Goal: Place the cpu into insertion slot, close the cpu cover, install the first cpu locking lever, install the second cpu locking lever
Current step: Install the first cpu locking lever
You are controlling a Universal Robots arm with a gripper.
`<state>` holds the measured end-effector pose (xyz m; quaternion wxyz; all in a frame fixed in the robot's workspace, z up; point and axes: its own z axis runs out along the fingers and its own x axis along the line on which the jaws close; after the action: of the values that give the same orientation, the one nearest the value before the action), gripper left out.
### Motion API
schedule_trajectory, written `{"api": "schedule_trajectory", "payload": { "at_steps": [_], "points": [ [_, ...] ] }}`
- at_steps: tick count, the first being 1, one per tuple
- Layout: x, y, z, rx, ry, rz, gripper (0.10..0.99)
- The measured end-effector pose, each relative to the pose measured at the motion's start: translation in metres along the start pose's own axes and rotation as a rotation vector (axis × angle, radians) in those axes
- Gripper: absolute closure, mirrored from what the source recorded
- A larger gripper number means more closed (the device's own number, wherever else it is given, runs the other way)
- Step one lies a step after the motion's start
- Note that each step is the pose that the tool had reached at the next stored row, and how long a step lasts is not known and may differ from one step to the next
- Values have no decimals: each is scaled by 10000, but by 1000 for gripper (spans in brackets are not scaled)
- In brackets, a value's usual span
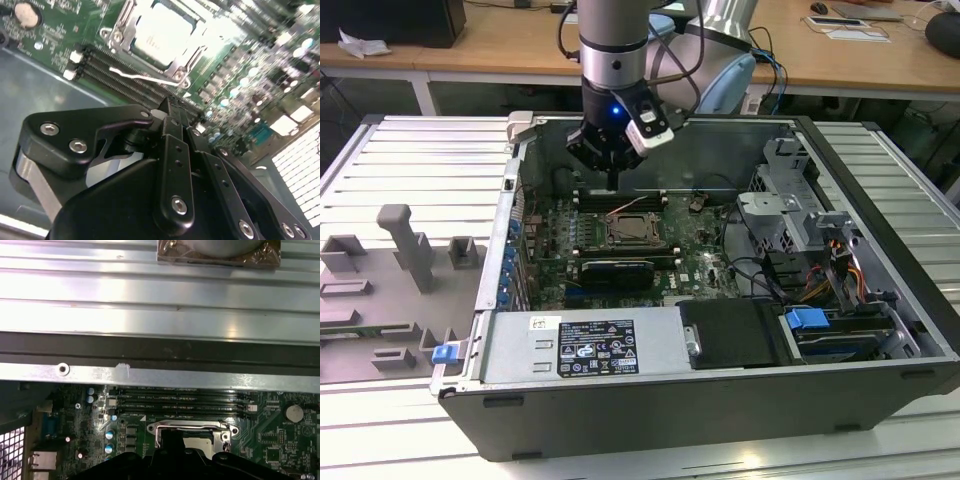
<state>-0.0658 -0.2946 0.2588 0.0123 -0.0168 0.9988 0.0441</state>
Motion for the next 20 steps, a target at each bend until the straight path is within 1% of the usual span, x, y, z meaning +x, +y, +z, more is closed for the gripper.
{"api": "schedule_trajectory", "payload": {
  "at_steps": [1, 2, 4, 8, 9, 12, 14, 18, 20],
  "points": [
    [0, -6, 3, -176, -7, 4, 980],
    [1, -13, 9, -243, -8, 6, 980],
    [2, -32, 40, -251, -8, 5, 980],
    [-8, -40, 99, -251, -8, 6, 980],
    [-20, -42, 122, -252, -9, 5, 980],
    [-50, -46, 156, -251, -8, 6, 980],
    [-103, -50, 180, -251, -7, 5, 980],
    [-134, -56, 237, -251, -7, -1, 980],
    [-163, -56, 264, -251, -8, -2, 980]
  ]
}}
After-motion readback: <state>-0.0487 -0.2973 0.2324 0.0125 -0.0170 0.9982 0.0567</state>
